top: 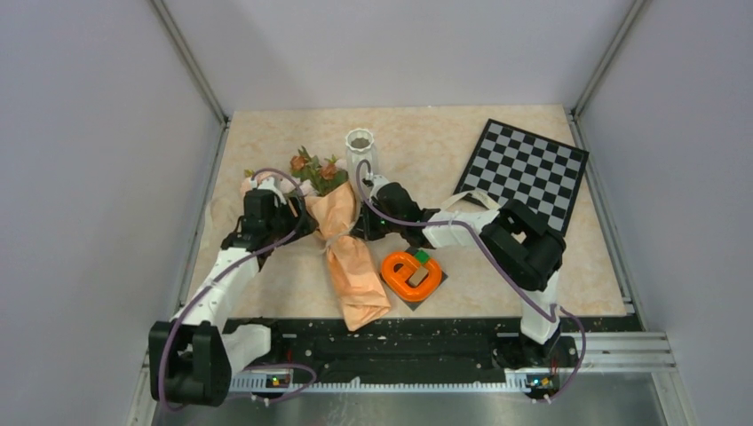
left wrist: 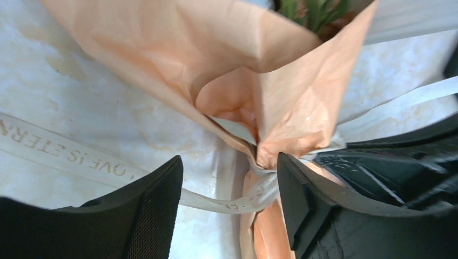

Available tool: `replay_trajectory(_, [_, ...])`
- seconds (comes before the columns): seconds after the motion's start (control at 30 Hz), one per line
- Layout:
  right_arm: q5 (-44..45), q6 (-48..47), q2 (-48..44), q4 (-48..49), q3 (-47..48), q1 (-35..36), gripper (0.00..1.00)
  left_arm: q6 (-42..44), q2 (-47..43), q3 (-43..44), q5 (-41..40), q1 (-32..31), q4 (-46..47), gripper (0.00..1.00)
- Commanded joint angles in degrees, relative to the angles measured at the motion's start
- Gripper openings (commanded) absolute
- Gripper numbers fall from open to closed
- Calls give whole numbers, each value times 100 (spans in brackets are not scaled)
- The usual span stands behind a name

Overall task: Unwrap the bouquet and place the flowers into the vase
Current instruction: Untie the ribbon from the wrapping paper.

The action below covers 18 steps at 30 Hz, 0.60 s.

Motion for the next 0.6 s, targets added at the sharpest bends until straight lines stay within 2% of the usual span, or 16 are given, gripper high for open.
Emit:
replay_trajectory(0.0, [-38, -71, -371, -14, 167, -61, 0, 214, -519, 243, 51, -20, -69, 69])
replay_trajectory(0.13, [-34, -117, -379, -191, 274, -63, 0, 171, -588, 111, 348, -251, 34, 68])
replay_trajectory(0.33, [10, -183, -362, -485, 473, -62, 0, 210, -391, 49, 323, -859, 290, 51])
replay_trajectory(0.57, [23, -171, -336, -668, 624, -62, 0, 444, -20, 210, 338, -1062, 536, 50])
